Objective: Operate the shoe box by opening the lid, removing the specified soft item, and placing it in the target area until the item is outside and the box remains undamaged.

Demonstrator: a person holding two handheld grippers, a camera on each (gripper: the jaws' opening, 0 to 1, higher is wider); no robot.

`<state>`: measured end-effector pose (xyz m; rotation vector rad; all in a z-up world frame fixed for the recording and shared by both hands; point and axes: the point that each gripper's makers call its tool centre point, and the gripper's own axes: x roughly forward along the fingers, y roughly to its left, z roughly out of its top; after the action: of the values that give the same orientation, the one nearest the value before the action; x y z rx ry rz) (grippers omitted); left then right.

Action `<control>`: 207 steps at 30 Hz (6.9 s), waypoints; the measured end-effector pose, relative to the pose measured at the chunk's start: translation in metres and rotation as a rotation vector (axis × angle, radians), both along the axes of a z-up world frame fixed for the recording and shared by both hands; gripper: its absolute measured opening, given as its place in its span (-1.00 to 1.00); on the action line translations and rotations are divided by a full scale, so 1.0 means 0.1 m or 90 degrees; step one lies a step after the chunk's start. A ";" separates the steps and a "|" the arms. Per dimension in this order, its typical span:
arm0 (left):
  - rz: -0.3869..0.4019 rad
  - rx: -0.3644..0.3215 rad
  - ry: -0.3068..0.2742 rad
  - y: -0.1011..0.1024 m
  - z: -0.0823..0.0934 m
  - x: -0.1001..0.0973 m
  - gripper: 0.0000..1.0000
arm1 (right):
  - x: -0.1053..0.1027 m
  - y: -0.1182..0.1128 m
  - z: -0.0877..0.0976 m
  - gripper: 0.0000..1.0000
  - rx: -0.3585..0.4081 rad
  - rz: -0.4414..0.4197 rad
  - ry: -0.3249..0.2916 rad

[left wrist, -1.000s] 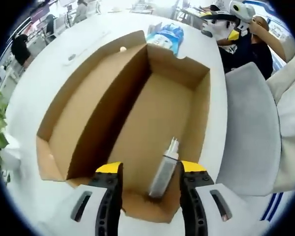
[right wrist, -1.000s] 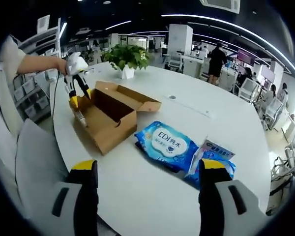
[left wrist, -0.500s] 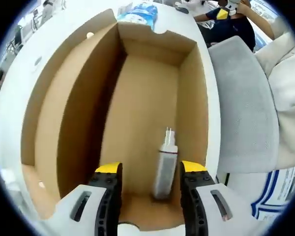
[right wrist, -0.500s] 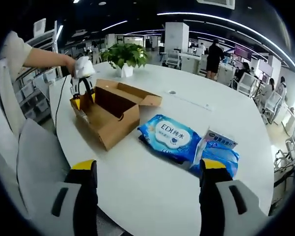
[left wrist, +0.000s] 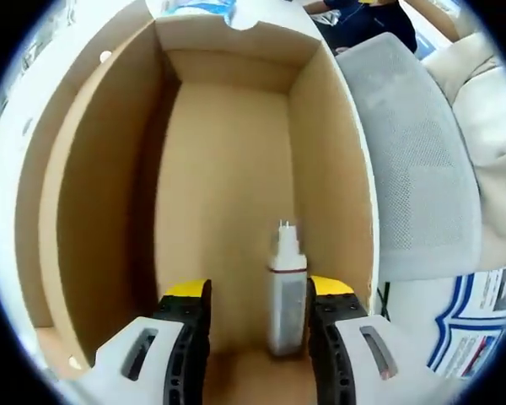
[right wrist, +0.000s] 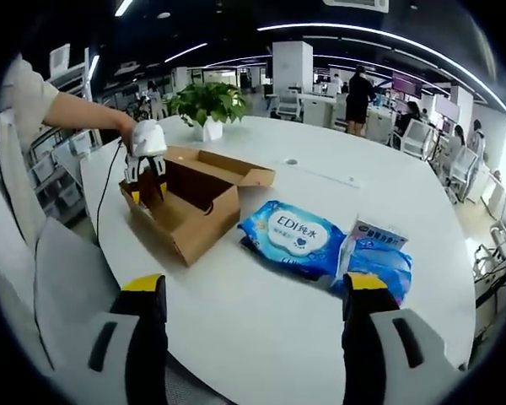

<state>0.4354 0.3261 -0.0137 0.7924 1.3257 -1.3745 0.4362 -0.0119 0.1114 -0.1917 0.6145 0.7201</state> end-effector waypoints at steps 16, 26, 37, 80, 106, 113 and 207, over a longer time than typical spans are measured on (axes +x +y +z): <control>0.024 0.007 -0.027 0.13 -0.09 0.03 -0.24 | -0.03 0.05 -0.08 0.60 0.010 -0.009 0.011; 0.017 0.008 -0.053 0.20 -0.13 -0.02 -0.46 | 0.00 0.08 -0.02 0.47 0.011 -0.007 -0.013; 0.064 0.040 -0.062 0.21 -0.11 -0.04 -0.56 | -0.02 0.13 0.00 0.42 0.019 0.003 -0.015; 0.063 -0.055 -0.160 -0.33 0.66 -0.02 -0.68 | -0.02 0.51 0.20 0.11 0.050 0.082 -0.058; -0.011 -0.141 -0.181 -0.90 0.99 -0.19 -0.68 | -0.22 1.12 0.30 -0.16 0.063 0.270 -0.061; -0.033 -0.163 -0.181 -1.07 1.06 -0.25 -0.68 | -0.29 1.28 0.29 -0.20 0.060 0.322 -0.059; 0.368 -0.351 -0.364 -0.52 1.52 0.21 0.39 | 0.59 1.06 0.52 -0.69 -0.161 0.464 -0.073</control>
<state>0.4569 0.2737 0.1381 0.3356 0.6018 -0.8789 0.4949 0.0937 0.1631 -0.7095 0.5208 1.3209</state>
